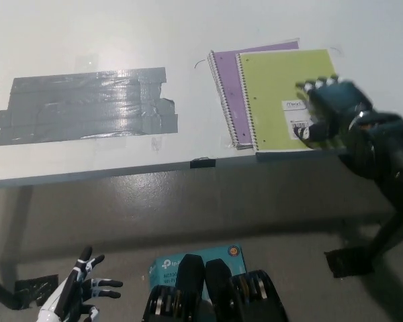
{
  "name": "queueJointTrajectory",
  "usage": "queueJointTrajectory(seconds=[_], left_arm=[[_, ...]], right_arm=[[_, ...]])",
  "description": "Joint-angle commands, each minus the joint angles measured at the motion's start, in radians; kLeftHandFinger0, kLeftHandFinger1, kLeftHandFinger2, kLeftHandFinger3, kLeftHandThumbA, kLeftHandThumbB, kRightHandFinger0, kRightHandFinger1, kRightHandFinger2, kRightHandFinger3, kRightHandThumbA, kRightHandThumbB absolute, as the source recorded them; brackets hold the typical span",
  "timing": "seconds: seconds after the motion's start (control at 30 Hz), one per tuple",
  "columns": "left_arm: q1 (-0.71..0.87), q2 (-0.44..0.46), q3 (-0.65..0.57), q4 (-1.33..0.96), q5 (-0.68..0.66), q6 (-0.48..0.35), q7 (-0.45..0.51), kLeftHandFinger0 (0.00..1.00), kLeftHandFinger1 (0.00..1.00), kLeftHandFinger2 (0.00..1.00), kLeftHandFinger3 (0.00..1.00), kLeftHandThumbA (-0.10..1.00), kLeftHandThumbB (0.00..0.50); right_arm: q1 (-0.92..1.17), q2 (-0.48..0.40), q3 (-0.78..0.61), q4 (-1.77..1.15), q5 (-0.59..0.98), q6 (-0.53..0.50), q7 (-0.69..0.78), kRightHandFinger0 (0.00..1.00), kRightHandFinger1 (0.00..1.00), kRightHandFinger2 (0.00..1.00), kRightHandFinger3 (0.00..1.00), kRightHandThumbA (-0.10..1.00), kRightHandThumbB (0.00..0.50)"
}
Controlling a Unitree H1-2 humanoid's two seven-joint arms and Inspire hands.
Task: The robot uses its right hand to align two notebooks stacked together until they are fully overlapped
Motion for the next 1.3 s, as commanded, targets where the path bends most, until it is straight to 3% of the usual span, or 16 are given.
queueJointTrajectory(seconds=[0.0,0.17,0.33,0.47,0.57,0.63,0.77,0.8,0.9,0.97,1.03,1.1,1.13,1.17,1.23,1.27], left_arm=[[-0.006,0.013,0.009,-0.015,0.011,-0.009,-0.003,0.42,0.56,0.57,1.00,1.00,0.481],[0.000,0.013,0.017,-0.001,0.006,-0.028,-0.010,0.39,0.54,0.56,1.00,1.00,0.485],[0.011,0.008,0.026,-0.001,0.002,-0.035,-0.009,0.39,0.50,0.53,1.00,1.00,0.467],[0.029,0.005,0.023,-0.010,0.014,-0.038,-0.001,0.42,0.52,0.54,1.00,1.00,0.454],[0.032,0.001,0.026,0.002,0.007,-0.047,-0.006,0.41,0.52,0.52,1.00,1.00,0.495],[0.030,-0.002,0.026,0.003,0.013,-0.041,0.001,0.40,0.50,0.51,1.00,1.00,0.500],[0.022,-0.008,0.026,0.012,0.013,-0.044,-0.002,0.41,0.50,0.52,1.00,1.00,0.500],[0.023,-0.013,0.025,0.005,0.012,-0.044,-0.001,0.38,0.48,0.50,1.00,1.00,0.481],[0.025,-0.016,0.021,-0.008,0.019,-0.038,0.000,0.39,0.52,0.53,1.00,1.00,0.477],[0.023,-0.020,0.022,-0.014,0.022,-0.033,0.002,0.40,0.52,0.53,1.00,1.00,0.475],[0.022,-0.023,0.019,-0.020,0.023,-0.025,0.001,0.39,0.51,0.51,1.00,1.00,0.496],[0.017,-0.024,0.015,-0.018,0.024,-0.024,-0.004,0.38,0.51,0.52,1.00,1.00,0.500],[0.014,-0.022,0.012,-0.017,0.029,-0.029,-0.004,0.27,0.47,0.50,0.98,1.00,0.500],[0.011,-0.022,0.010,-0.015,0.030,-0.032,-0.006,0.27,0.47,0.50,0.98,1.00,0.500],[0.008,-0.022,0.008,-0.017,0.030,-0.027,-0.008,0.29,0.48,0.52,0.97,1.00,0.500],[0.008,-0.020,0.004,-0.021,0.033,-0.025,-0.009,0.39,0.51,0.52,0.99,1.00,0.500]], right_arm=[[-0.087,-0.016,-0.063,-0.044,0.003,-0.018,-0.071,1.00,1.00,1.00,1.00,0.52,0.145],[-0.098,0.027,-0.130,-0.066,0.040,-0.063,-0.131,1.00,1.00,1.00,1.00,0.49,0.098],[-0.104,0.070,-0.159,-0.066,0.041,-0.069,-0.160,1.00,1.00,1.00,1.00,0.51,0.107],[-0.066,0.127,-0.195,-0.054,0.039,0.012,-0.185,1.00,1.00,1.00,1.00,0.48,0.096],[-0.029,0.155,-0.221,-0.023,0.035,0.052,-0.217,1.00,1.00,1.00,1.00,0.47,0.106],[-0.003,0.182,-0.240,0.005,0.032,0.116,-0.225,1.00,1.00,1.00,1.00,0.62,0.083],[0.042,0.221,-0.276,0.031,0.029,0.179,-0.262,1.00,1.00,1.00,1.00,0.76,0.082],[0.059,0.232,-0.254,0.038,-0.004,0.230,-0.244,1.00,1.00,1.00,1.00,1.00,0.116],[0.084,0.277,-0.291,0.066,-0.087,0.261,-0.223,1.00,1.00,1.00,1.00,1.00,0.261],[0.095,0.304,-0.332,0.079,-0.139,0.261,-0.220,1.00,1.00,1.00,1.00,1.00,0.294],[0.119,0.335,-0.379,0.083,-0.196,0.261,-0.219,1.00,1.00,1.00,1.00,1.00,0.360],[0.124,0.348,-0.408,0.084,-0.242,0.261,-0.197,1.00,1.00,1.00,1.00,1.00,0.374],[0.132,0.366,-0.419,0.091,-0.263,0.261,-0.200,1.00,1.00,1.00,1.00,1.00,0.390],[0.133,0.371,-0.429,0.093,-0.273,0.261,-0.193,1.00,1.00,1.00,1.00,1.00,0.390],[0.136,0.385,-0.448,0.098,-0.283,0.261,-0.191,1.00,1.00,1.00,1.00,1.00,0.398],[0.136,0.390,-0.455,0.106,-0.292,0.261,-0.193,1.00,1.00,1.00,1.00,1.00,0.416]])
